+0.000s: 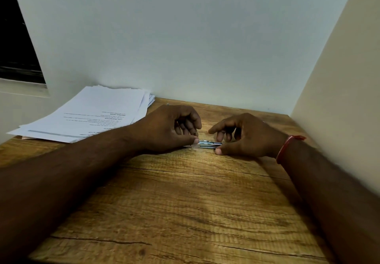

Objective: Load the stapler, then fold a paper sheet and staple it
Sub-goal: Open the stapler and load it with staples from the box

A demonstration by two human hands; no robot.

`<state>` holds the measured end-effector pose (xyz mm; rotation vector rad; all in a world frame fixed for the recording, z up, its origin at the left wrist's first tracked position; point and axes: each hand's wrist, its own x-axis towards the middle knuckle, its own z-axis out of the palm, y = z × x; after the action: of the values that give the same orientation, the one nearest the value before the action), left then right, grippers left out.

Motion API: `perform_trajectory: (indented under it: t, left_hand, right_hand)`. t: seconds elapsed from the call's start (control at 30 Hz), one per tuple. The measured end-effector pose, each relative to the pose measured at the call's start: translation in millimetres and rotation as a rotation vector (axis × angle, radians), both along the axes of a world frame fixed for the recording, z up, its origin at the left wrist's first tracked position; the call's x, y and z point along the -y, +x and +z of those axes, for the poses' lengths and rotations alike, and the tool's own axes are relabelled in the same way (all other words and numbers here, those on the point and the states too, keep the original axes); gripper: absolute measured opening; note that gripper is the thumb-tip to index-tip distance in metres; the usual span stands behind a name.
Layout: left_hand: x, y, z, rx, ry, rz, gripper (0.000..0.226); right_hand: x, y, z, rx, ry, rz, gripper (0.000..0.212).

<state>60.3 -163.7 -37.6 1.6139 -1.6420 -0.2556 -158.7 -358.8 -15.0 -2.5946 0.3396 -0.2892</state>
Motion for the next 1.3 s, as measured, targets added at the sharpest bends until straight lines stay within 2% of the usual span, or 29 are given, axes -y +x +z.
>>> perform_trajectory:
  t: [0.2,0.43,0.67,1.03,1.17,1.3]
  left_hand:
    - [0,-4,2,0.041,-0.060,-0.001,0.029]
    - [2,-9,-2,0.080,-0.077,-0.035,0.020]
    - [7,-7,-2,0.256,-0.012,-0.068,0.017]
    - [7,-1,-6,0.243,-0.025,-0.079,0.023]
    - [4,1,-4,0.201,0.031,-0.028,0.032]
    - [0,7,1,0.187,0.109,-0.006,0.024]
  right_hand:
    - [3,3,-2,-0.008,0.062,-0.004,0.034]
    - [2,6,-2,-0.003,0.058,-0.006,0.034]
    - [0,7,-5,0.029,0.073,-0.003,0.031]
    - [0,7,-7,0.038,0.074,-0.006,0.030]
    - [0,7,-7,0.033,0.043,-0.018,0.026]
    - [-2,7,-6,0.018,0.000,-0.028,0.019]
